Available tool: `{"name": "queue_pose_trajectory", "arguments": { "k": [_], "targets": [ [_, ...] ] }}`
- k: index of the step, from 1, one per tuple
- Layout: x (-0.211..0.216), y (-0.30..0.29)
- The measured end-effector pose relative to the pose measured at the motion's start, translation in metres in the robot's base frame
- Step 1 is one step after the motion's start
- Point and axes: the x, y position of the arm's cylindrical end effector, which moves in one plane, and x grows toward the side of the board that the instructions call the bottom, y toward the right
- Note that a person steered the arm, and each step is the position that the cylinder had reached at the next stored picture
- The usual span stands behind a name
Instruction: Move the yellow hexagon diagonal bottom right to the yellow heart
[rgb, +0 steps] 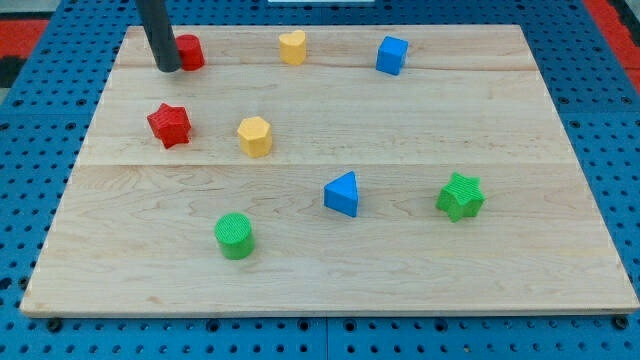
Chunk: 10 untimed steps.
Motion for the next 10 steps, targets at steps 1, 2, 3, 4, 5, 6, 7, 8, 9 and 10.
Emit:
{"name": "queue_pose_trajectory", "arguments": {
  "k": [1, 2, 3, 4, 5, 6, 7, 8, 9, 10],
  "targets": [
    [-0.010, 0.013],
    [0.030, 0.091],
    [0.092, 0.179],
    [0.166, 0.187],
    [0.197, 0.117],
    [0.170, 0.069],
    [0.134, 0.099],
    [0.149, 0.107],
    [0.167, 0.140],
    [0.150, 0.166]
  ]
}}
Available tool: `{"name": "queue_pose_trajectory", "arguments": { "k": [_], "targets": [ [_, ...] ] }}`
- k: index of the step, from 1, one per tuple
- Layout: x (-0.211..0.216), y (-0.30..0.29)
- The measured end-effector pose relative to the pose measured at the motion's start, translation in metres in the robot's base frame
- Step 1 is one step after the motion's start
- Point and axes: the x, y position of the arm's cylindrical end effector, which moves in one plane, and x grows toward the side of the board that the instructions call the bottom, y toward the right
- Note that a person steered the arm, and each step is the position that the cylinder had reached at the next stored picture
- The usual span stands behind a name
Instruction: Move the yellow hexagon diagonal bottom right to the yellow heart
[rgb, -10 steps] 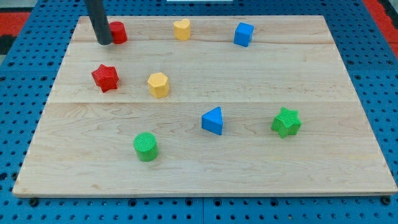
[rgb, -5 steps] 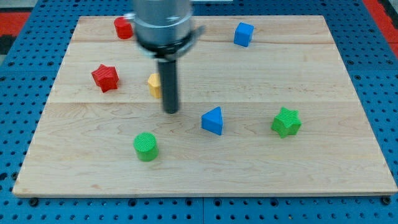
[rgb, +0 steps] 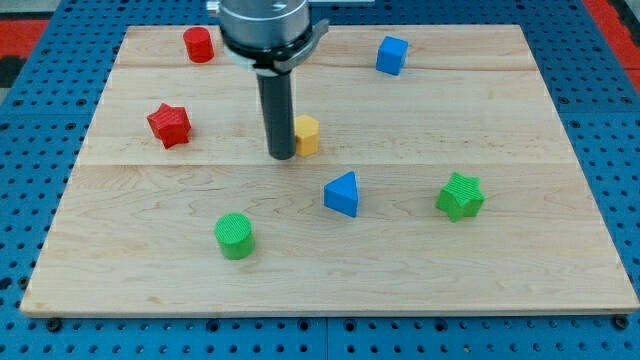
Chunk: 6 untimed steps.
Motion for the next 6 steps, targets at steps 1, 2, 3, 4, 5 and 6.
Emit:
{"name": "queue_pose_trajectory", "arguments": {
  "k": [1, 2, 3, 4, 5, 6],
  "targets": [
    [-0.023, 0.048],
    [-0.020, 0.085],
    [-0.038, 0.088],
    [-0.054, 0.104],
    [-0.059, 0.162],
    [-0.074, 0.055]
  ]
}}
